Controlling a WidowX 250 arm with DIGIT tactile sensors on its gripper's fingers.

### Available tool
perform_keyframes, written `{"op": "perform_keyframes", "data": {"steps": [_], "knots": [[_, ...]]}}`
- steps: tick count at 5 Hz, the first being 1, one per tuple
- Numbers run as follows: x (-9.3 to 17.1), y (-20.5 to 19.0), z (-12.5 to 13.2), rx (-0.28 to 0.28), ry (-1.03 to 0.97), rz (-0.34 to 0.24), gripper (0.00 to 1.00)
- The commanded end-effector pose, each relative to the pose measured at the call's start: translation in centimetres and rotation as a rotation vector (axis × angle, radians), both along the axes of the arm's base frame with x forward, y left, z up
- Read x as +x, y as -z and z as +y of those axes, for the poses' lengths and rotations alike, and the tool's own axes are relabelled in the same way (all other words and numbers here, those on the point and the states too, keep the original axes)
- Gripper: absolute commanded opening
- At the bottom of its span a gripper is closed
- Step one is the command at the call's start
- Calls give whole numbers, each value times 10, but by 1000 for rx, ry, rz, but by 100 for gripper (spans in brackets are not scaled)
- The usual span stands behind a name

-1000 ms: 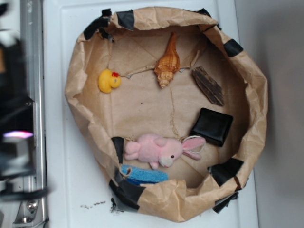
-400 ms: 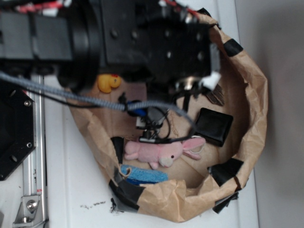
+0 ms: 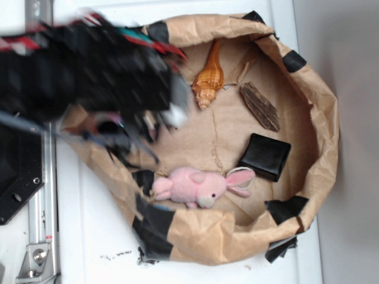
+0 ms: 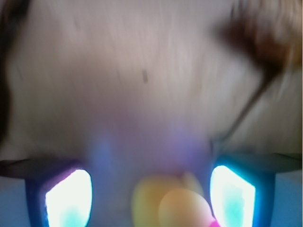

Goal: Grab the yellow duck.

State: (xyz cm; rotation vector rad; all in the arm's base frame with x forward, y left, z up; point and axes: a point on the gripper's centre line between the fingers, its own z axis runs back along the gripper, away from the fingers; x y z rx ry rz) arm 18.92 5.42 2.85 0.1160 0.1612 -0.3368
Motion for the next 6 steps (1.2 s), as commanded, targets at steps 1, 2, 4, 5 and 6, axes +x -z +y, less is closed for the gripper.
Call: {"op": "perform_keyframes", "data": {"steps": [1, 2, 4, 5, 6], "knots": [[18, 15, 39, 12, -49, -35, 0], [17, 14, 37, 19, -44, -48, 0], [11, 9, 34, 31, -42, -80, 0], [13, -10, 31, 29, -63, -124, 0], [36, -59, 1, -61, -207, -325, 0]]}}
